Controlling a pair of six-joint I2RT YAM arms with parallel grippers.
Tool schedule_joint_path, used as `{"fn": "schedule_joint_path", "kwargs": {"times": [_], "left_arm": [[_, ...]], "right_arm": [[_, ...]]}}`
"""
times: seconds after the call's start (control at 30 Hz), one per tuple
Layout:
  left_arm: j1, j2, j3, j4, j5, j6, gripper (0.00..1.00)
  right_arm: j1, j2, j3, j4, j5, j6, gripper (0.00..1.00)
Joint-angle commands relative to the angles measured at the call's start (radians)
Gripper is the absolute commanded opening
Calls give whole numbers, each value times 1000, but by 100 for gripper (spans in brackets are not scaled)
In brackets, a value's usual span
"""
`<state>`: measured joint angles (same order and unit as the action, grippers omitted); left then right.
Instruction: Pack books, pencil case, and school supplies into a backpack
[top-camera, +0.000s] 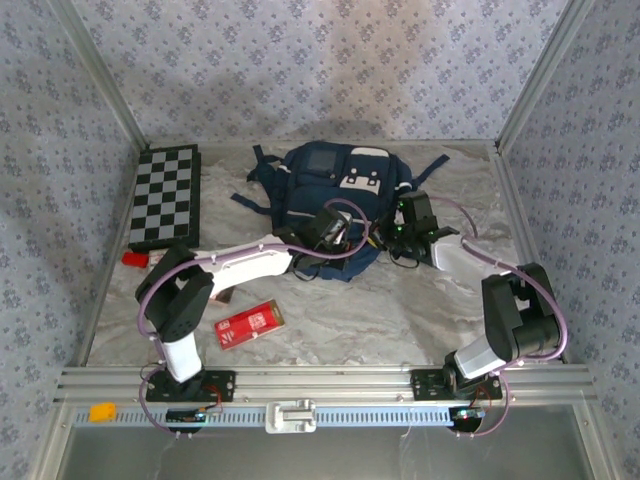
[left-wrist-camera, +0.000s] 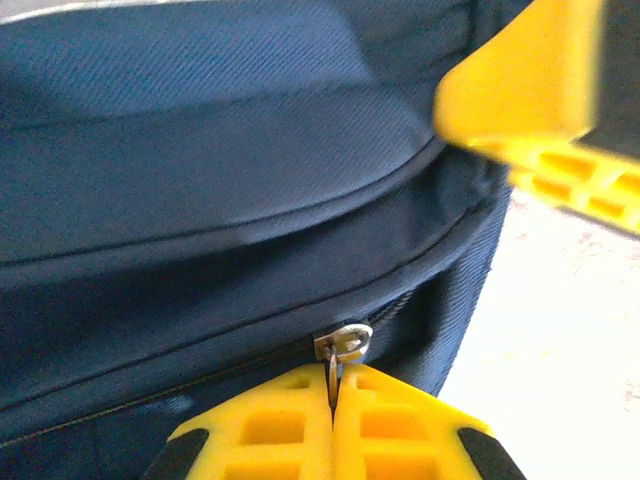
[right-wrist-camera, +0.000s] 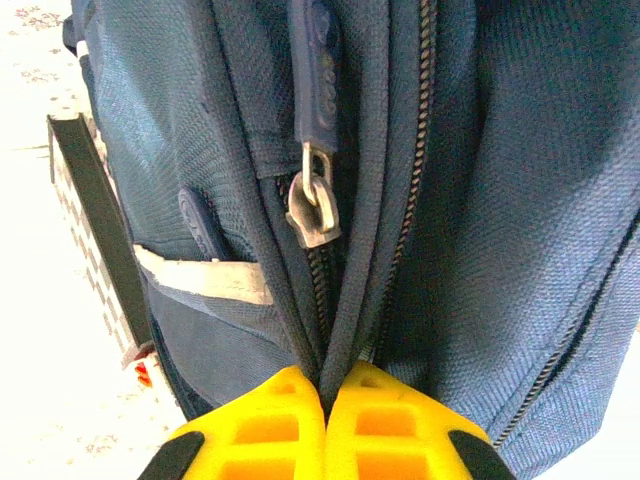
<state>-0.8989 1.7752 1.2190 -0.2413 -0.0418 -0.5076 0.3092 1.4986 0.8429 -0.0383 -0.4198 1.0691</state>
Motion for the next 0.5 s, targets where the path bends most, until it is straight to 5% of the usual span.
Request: {"fn": "schedule_joint_path", "kwargs": {"times": [0.0,0.27,0.43,0.47], "left_arm": [[27,-81,-54,-98,-92,61,0],[147,-197,-223,-107,-122,86,0],[148,-178,-206,-13,8,82,0],[141,-173,-196,1,18,78,0]], "right_arm": [[-80,-68,41,-85,-16,-115,0],[-283,-12,180,-207,-177,-283,0],[-275,104,312,-242,-203,-303,0],[-266,97,303,-224,-199,-286,7]]}}
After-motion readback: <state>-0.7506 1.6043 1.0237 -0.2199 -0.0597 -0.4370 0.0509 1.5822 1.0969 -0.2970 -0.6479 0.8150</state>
